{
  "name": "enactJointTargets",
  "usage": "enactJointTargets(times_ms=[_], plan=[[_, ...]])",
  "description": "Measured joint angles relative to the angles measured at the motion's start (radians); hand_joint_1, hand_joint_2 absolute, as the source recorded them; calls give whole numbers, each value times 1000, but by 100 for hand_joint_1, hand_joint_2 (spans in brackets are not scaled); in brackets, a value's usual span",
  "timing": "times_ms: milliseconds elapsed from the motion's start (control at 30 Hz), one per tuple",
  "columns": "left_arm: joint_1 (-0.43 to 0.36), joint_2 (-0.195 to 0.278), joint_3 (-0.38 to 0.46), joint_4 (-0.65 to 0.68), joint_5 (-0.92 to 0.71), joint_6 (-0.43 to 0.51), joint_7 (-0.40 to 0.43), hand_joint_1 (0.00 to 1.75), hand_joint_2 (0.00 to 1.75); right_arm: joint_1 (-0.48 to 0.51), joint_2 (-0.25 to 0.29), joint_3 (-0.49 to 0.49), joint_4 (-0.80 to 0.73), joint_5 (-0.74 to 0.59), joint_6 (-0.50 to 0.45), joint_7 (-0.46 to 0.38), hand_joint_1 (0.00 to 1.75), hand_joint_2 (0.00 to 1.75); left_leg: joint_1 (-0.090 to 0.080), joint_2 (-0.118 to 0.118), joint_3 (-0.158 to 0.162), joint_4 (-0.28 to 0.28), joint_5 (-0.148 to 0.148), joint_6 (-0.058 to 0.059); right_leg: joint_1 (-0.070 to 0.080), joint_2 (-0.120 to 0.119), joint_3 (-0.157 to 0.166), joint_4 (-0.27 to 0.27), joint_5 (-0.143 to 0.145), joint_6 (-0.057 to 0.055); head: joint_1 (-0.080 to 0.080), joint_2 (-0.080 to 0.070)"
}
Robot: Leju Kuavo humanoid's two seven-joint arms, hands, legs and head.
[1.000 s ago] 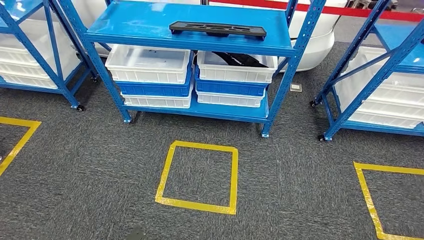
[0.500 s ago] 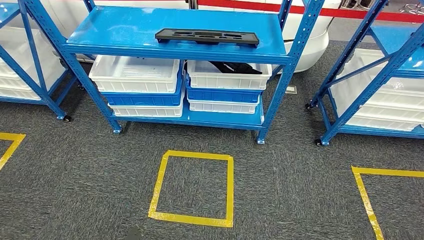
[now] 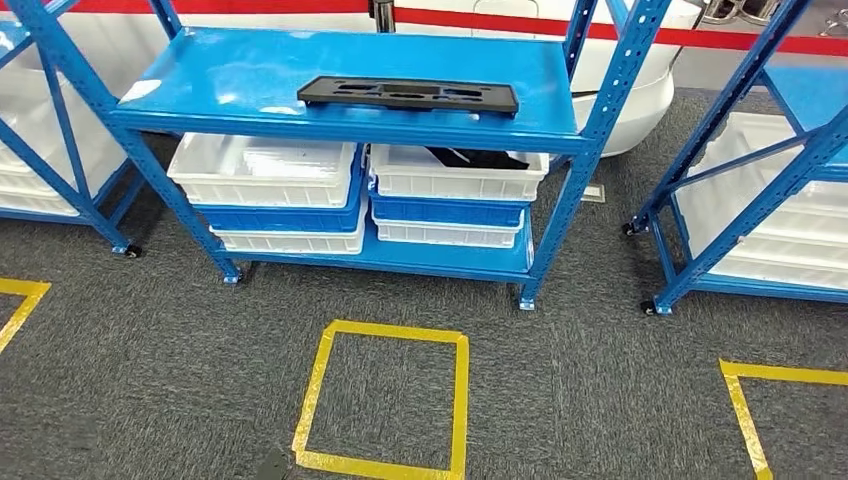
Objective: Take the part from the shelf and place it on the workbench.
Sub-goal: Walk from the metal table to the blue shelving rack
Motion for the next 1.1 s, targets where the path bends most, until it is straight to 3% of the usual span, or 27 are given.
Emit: enactJointTargets(times_ms=[33,67,133,167,300,400,433,467,533,567,600,633,700,767,800,833,867,900,933,967,1033,1100], plan=[[-2,0,0,0,0,0,0,0,0,0,0,-1,0,0,0,1,0,175,3,3,-10,34,15,-1,-4,4,10,-3,-5,-15,-1,0],[-5,0,0,0,0,-1,0,0,0,0,0,-2,0,0,0,2,0,175,5,5,-43,89,25,0,-1,6,22,-4,-13,-30,-3,0],[-7,0,0,0,0,-1,1,0,0,-1,0,-3,0,-1,-1,3,0,175,5,7,-126,220,13,2,5,9,42,-5,-32,-55,-2,0],[-8,0,0,0,0,-1,1,0,0,-2,0,-3,0,-1,-1,4,0,175,4,6,-154,260,0,3,7,9,47,-5,-39,-62,-3,0],[-7,0,0,0,0,-2,1,0,0,-2,0,-3,0,-1,-1,4,0,175,3,6,-169,279,-15,3,9,10,51,-5,-43,-64,-2,0],[-4,0,0,0,-1,-2,2,0,0,-2,2,-3,0,-1,-1,7,0,175,0,6,-217,310,-78,3,15,14,73,-5,-61,-68,-2,0],[-2,0,0,0,-1,-2,2,0,0,-1,3,-4,0,-1,-1,8,0,175,-5,6,-237,280,-80,11,21,18,99,-6,-80,-69,-3,0],[-1,2,0,0,-2,-2,3,0,0,-1,5,-4,0,-1,-2,10,0,175,-16,4,-245,221,-31,28,28,24,129,-7,-105,-65,-2,0],[-3,2,-2,-1,-4,-3,3,0,0,-4,8,-5,0,-1,-3,12,0,175,-34,-3,-211,79,87,68,41,31,177,19,-136,-43,-1,0],[-4,2,-3,-1,-4,-4,3,0,0,-7,9,-5,0,-1,-4,12,0,175,-39,-6,-187,43,125,81,42,32,170,55,-137,-31,0,0],[-8,0,-4,-1,-5,-3,3,0,0,-9,8,-5,0,-1,-4,12,0,175,-38,-7,-163,26,122,87,41,31,140,111,-131,-22,1,0],[-9,-1,-4,-1,-6,-3,3,0,0,-10,8,-5,0,-1,-5,12,0,175,-38,-7,-153,19,117,88,36,30,95,173,-140,-20,4,0],[-9,-3,-5,-1,-7,-3,3,0,0,-10,8,-6,0,-1,-5,13,0,175,-36,-11,-132,8,103,87,29,29,-1,269,-195,-21,5,0],[-6,-6,-5,-1,-9,-3,3,0,0,-7,6,-8,0,0,-5,15,0,175,-32,-16,-104,3,81,81,20,28,-53,264,-248,-16,4,0],[-5,-7,-6,-1,-10,-3,4,0,0,-4,5,-9,0,0,-5,16,0,175,-29,-19,-88,3,67,76,15,27,-59,222,-242,-6,5,0],[-4,-8,-7,-1,-10,-2,4,0,0,-2,5,-10,0,1,-4,16,0,175,-26,-20,-75,2,52,70,10,24,-58,160,-203,11,5,0],[-4,-8,-9,-1,-11,-2,4,0,0,0,5,-11,0,2,-3,17,0,175,-25,-21,-57,4,37,63,7,17,-54,97,-138,31,7,0],[-3,-9,-10,-1,-11,-1,5,0,0,0,5,-12,1,2,-2,18,0,175,-27,-22,-47,3,23,55,7,9,-47,48,-72,41,10,0],[-3,-9,-12,-1,-10,0,7,0,0,0,5,-12,1,3,-1,19,0,175,-29,-21,-38,2,11,48,9,4,-39,17,-15,38,10,0],[-3,-9,-13,-1,-10,1,9,0,0,-1,5,-12,1,4,-1,20,0,175,-32,-20,-29,6,5,41,9,0,-32,7,16,27,10,0],[-5,-10,-15,-1,-10,4,13,0,0,-3,4,-12,1,6,-1,21,0,175,-31,-15,-45,50,21,30,7,3,-13,3,22,-7,6,0],[-7,-10,-18,-1,-11,4,13,0,0,-5,3,-13,1,7,-1,22,0,175,-26,-7,-103,160,34,22,3,5,8,-4,7,-33,5,0]])
